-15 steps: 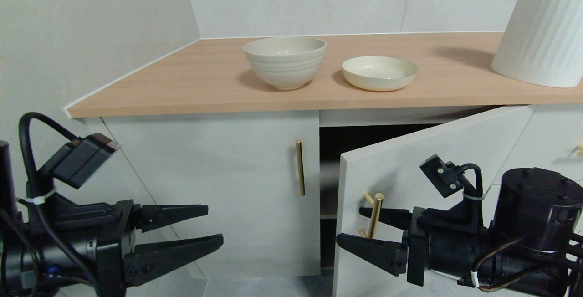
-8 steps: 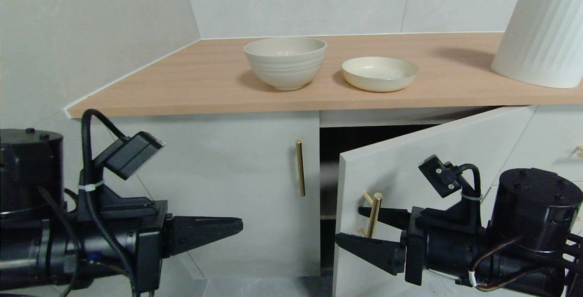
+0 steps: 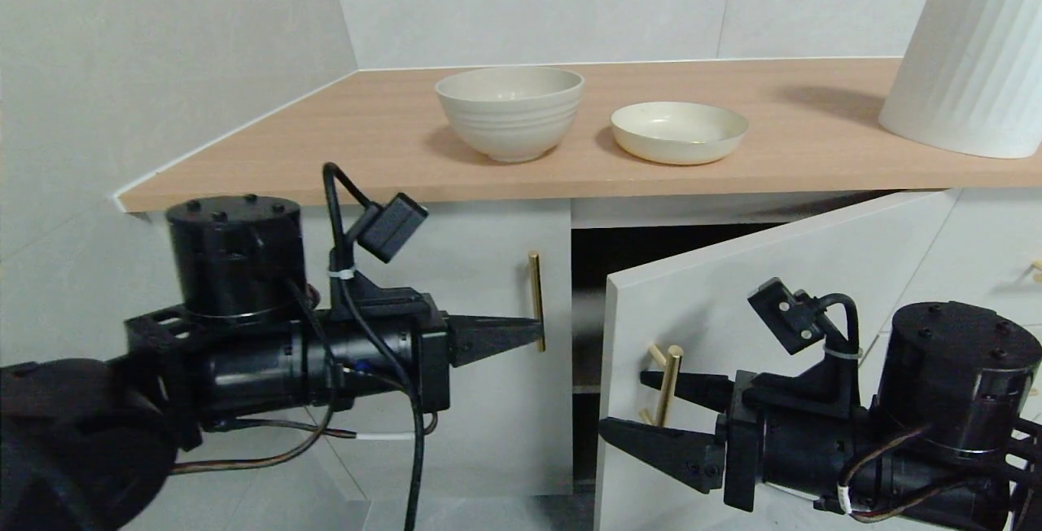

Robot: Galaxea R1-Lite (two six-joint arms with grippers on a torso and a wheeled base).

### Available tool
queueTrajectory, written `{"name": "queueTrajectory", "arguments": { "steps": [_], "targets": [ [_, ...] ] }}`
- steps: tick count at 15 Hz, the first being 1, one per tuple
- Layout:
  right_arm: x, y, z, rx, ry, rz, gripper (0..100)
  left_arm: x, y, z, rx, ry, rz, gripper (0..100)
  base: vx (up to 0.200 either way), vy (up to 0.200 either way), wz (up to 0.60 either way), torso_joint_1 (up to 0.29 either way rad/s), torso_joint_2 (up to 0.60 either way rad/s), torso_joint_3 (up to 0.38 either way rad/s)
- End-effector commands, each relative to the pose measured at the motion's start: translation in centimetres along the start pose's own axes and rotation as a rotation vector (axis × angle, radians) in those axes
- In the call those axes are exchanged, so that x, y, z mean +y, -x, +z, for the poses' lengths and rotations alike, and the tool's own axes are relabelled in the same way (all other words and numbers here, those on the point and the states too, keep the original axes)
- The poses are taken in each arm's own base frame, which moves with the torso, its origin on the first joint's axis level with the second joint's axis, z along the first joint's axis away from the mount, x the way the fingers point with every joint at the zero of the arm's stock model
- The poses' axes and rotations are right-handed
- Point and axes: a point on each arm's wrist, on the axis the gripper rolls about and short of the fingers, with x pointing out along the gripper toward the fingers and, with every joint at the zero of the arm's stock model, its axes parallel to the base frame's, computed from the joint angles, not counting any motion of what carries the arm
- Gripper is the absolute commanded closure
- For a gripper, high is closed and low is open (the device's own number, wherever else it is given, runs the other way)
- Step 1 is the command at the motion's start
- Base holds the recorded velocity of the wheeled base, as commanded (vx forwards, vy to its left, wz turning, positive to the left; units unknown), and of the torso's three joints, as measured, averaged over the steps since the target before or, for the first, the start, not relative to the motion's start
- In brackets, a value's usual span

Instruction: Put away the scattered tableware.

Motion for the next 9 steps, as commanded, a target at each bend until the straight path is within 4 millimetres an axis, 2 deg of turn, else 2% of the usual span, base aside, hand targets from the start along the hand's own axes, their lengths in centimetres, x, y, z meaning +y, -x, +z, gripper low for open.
{"name": "queueTrajectory", "arguments": {
  "steps": [1, 4, 9],
  "targets": [
    [-0.1, 0.1, 0.0, 0.0, -0.001, -0.006, 0, 2.8, -4.4, -3.2, 0.045, 0.019, -0.004, 100, 0.0, 0.0, 0.0, 0.0, 0.0, 0.0],
    [-0.2, 0.5, 0.4, -0.017, 0.003, -0.009, 0, 3.4, -6.0, -4.0, -0.017, -0.027, 0.014, 100, 0.0, 0.0, 0.0, 0.0, 0.0, 0.0],
    [-0.2, 0.6, 0.2, -0.012, 0.002, -0.009, 0, 2.4, -8.5, -4.5, -0.122, -0.101, -0.005, 100, 0.0, 0.0, 0.0, 0.0, 0.0, 0.0]
  ]
}}
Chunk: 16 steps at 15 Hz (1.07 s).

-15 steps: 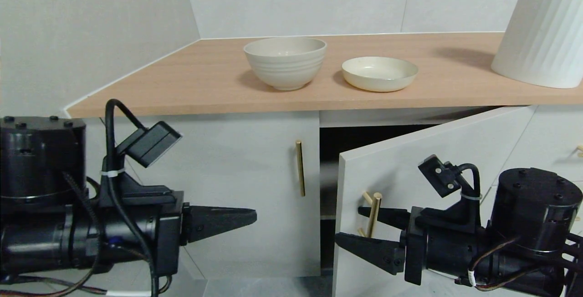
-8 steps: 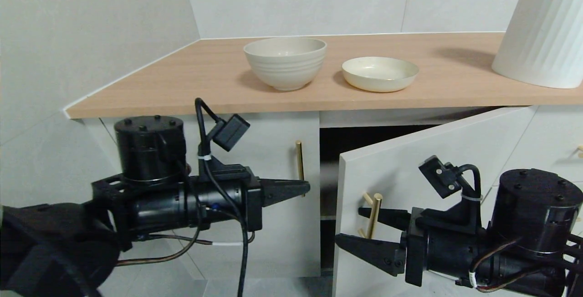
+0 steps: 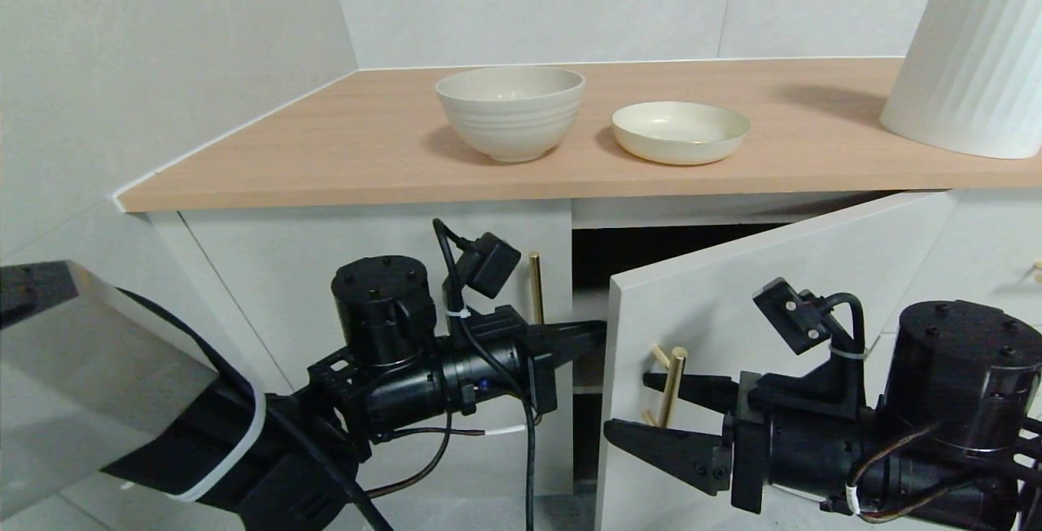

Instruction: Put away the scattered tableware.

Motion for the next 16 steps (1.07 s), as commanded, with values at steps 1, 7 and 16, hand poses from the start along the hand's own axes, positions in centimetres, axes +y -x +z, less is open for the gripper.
{"name": "queueTrajectory", "arguments": {
  "steps": [1, 7, 16],
  "targets": [
    [0.0, 0.1, -0.1, -0.001, 0.0, -0.004, 0, 0.0, -0.9, -1.3, 0.019, 0.01, -0.005, 100, 0.0, 0.0, 0.0, 0.0, 0.0, 0.0],
    [-0.7, 0.9, -0.7, 0.017, 0.025, -0.04, 0, -1.1, -3.6, -1.7, -0.021, -0.017, -0.002, 100, 0.0, 0.0, 0.0, 0.0, 0.0, 0.0],
    [0.0, 6.4, -1.9, -0.003, 0.168, -0.193, 0, -1.7, -3.8, 0.3, -0.073, -0.045, -0.023, 100, 0.0, 0.0, 0.0, 0.0, 0.0, 0.0]
  ]
}}
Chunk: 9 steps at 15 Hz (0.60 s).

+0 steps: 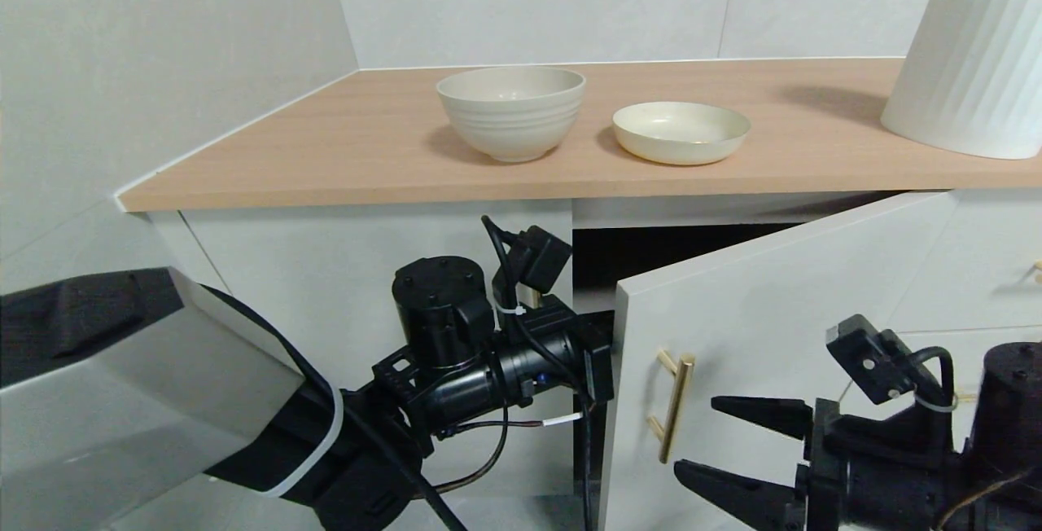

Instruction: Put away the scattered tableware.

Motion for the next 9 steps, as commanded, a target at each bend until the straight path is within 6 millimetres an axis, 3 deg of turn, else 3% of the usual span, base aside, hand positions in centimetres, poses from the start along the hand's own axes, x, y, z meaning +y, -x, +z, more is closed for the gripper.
{"name": "queueTrajectory", "arguments": {
  "steps": [1, 6, 9],
  "targets": [
    [1.0, 2.6, -0.1, -0.013, 0.03, -0.092, 0, -0.2, 0.1, 0.5, -0.015, -0.005, -0.003, 100, 0.0, 0.0, 0.0, 0.0, 0.0, 0.0],
    [3.8, 6.5, 0.7, 0.092, 0.048, -0.125, 0, -0.3, 0.1, 0.4, -0.002, 0.0, -0.004, 100, 0.0, 0.0, 0.0, 0.0, 0.0, 0.0],
    [3.7, 6.4, 0.6, 0.133, 0.036, -0.125, 0, -0.7, -0.4, -0.1, 0.019, 0.008, -0.018, 100, 0.0, 0.0, 0.0, 0.0, 0.0, 0.0]
  ]
}}
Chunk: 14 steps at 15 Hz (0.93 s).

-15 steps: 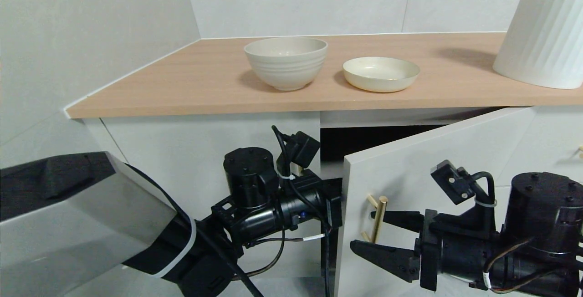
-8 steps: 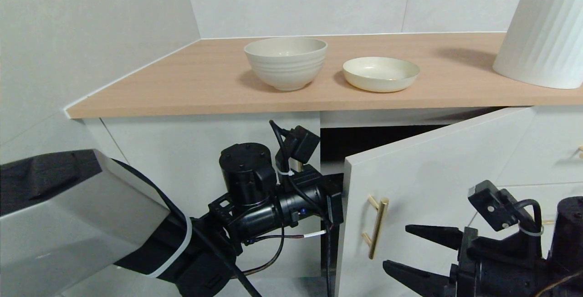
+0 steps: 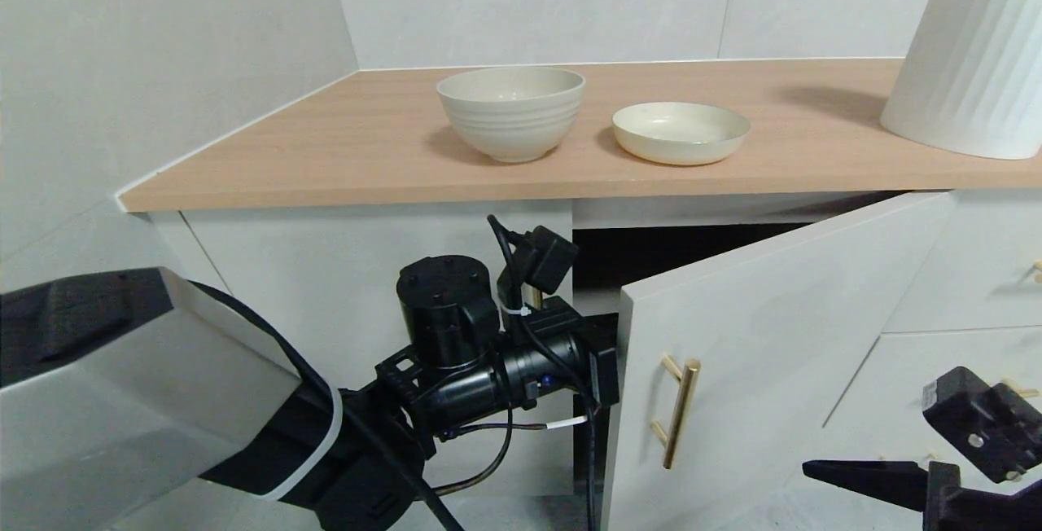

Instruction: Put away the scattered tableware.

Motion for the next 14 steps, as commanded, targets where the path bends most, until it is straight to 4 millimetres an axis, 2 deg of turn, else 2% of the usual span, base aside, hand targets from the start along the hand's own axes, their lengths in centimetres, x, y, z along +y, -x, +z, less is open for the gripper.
{"name": "queueTrajectory", "arguments": {
  "steps": [1, 3, 9, 14],
  "targets": [
    [0.2, 0.7, 0.4, -0.037, 0.004, 0.017, 0, -0.4, -0.2, -0.1, 0.003, 0.0, -0.01, 100, 0.0, 0.0, 0.0, 0.0, 0.0, 0.0],
    [0.2, 0.6, 0.3, -0.029, 0.003, 0.026, 0, -0.4, -0.2, -0.1, 0.002, 0.0, -0.012, 100, 0.0, 0.0, 0.0, 0.0, 0.0, 0.0],
    [0.2, 0.3, 0.1, -0.009, 0.001, 0.026, 0, -0.2, -0.5, -0.6, 0.015, 0.007, -0.012, 100, -0.2, 0.0, 0.0, 0.001, 0.0, 0.005],
    [0.2, 0.3, 0.1, -0.012, 0.003, 0.026, 0, 0.7, -2.2, -2.2, 0.022, 0.008, -0.01, 100, 0.0, 0.0, 0.0, 0.0, 0.0, 0.0]
  ]
}}
